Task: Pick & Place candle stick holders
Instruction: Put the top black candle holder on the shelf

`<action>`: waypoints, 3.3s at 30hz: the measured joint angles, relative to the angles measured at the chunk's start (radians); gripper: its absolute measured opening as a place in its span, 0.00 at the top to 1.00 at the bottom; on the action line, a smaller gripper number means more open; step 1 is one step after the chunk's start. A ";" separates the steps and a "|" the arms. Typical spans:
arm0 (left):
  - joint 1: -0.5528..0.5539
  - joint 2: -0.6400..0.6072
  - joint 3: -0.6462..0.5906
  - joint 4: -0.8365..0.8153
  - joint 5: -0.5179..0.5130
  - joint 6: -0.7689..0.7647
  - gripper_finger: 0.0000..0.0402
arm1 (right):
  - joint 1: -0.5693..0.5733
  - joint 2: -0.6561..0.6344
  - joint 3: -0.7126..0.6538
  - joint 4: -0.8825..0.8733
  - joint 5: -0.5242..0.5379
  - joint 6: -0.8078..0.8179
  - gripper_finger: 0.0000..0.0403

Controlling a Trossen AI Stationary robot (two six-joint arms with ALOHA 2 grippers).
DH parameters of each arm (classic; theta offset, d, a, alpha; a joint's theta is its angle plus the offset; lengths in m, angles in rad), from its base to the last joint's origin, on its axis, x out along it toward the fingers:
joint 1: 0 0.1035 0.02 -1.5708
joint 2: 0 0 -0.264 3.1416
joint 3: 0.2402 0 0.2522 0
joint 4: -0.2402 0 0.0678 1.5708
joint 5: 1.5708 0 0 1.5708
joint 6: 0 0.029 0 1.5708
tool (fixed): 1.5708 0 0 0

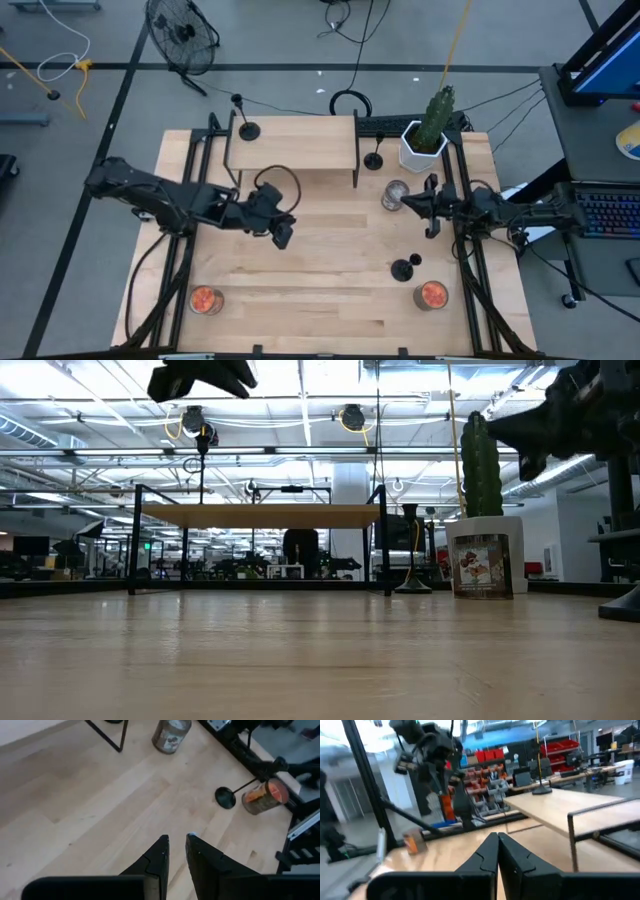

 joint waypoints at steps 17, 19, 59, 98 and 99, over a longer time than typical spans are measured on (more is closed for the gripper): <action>-0.115 -0.275 -0.396 0.347 -0.142 -0.014 0.83 | -0.001 0.492 0.528 -0.368 0.233 -0.348 1.00; -0.131 -0.304 -0.422 0.372 -0.163 -0.015 0.83 | -0.001 0.553 0.596 -0.434 0.281 -0.373 1.00; -0.176 -0.656 -0.549 0.173 -0.209 0.168 0.83 | -0.472 1.150 1.135 -0.992 0.155 -0.660 0.99; -0.153 -0.733 -0.549 0.048 -0.239 0.167 0.83 | -0.547 1.311 1.134 -0.914 0.150 -0.746 0.66; -0.153 -0.733 -0.549 0.049 -0.238 0.167 0.83 | -0.550 1.311 1.134 -0.915 0.150 -0.744 0.66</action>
